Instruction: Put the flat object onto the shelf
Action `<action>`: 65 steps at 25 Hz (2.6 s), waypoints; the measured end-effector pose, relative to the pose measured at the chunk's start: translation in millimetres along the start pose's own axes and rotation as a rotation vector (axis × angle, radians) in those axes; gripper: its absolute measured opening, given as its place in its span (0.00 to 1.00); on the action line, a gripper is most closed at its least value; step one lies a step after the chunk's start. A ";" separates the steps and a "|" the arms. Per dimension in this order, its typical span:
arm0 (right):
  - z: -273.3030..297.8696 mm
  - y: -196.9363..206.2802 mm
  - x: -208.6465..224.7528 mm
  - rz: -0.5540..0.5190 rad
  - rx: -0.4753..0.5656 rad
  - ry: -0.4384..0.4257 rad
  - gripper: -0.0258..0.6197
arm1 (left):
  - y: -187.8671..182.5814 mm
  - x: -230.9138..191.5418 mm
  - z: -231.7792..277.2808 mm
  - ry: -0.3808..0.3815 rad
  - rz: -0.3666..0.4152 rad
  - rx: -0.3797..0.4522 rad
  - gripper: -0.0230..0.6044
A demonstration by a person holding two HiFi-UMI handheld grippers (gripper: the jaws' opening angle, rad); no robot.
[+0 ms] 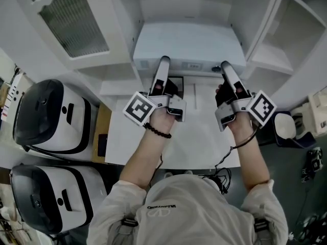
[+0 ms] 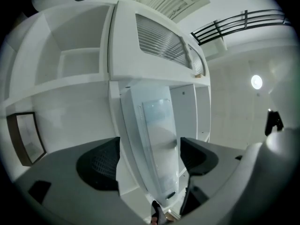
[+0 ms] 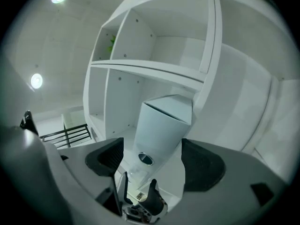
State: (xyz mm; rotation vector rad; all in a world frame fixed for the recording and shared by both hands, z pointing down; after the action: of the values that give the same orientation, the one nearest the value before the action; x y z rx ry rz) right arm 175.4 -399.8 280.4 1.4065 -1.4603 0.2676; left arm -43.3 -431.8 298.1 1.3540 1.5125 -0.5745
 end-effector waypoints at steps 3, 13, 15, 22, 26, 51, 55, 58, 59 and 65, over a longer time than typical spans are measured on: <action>-27.7 0.2 -14.1 -0.144 0.032 0.010 0.61 | -3.0 -7.3 -30.9 -0.029 0.042 -0.002 0.65; -38.8 17.1 -46.7 -0.700 -0.065 0.088 0.11 | 1.4 42.6 -51.6 -0.011 1.028 -0.107 0.04; -30.0 21.4 -42.7 -0.713 -0.090 0.101 0.09 | 4.5 46.8 -44.4 -0.036 1.162 -0.121 0.04; -5.8 14.7 -20.1 -0.731 -0.101 0.184 0.06 | 1.4 34.5 -16.5 -0.106 1.149 -0.157 0.04; 3.3 11.1 -12.9 -0.723 -0.084 0.190 0.06 | -1.6 29.5 -7.3 -0.117 1.145 -0.147 0.04; 41.8 -13.0 15.6 -0.679 -0.041 0.223 0.06 | -7.6 9.1 37.7 -0.123 1.107 -0.144 0.04; 34.2 -13.4 13.4 -0.676 -0.036 0.230 0.06 | -11.9 12.0 32.3 -0.112 1.096 -0.117 0.04; 17.2 -10.5 2.6 -0.697 -0.023 0.211 0.06 | -18.3 22.5 17.6 -0.073 1.124 -0.091 0.04; 9.1 -8.5 -0.2 -0.703 -0.022 0.206 0.06 | -19.6 27.2 10.7 -0.053 1.145 -0.088 0.04; -56.3 -2.6 -13.5 -0.845 -0.022 0.212 0.06 | -22.1 46.2 -50.4 0.069 1.306 -0.102 0.04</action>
State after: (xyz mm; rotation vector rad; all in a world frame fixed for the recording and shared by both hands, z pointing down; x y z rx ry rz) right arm 202.8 -350.4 293.1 1.7820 -0.6052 -0.1356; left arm -76.4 -373.7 272.0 1.9128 0.4328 0.3785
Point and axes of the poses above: the fingertips, and each gripper's own axes: z forward along the fingers, x to its right, y out of its underside, the point moved 4 cm from there along -z, backward along the fingers, and after that the axes turned 8 degrees about -y, right-handed, at the moved point
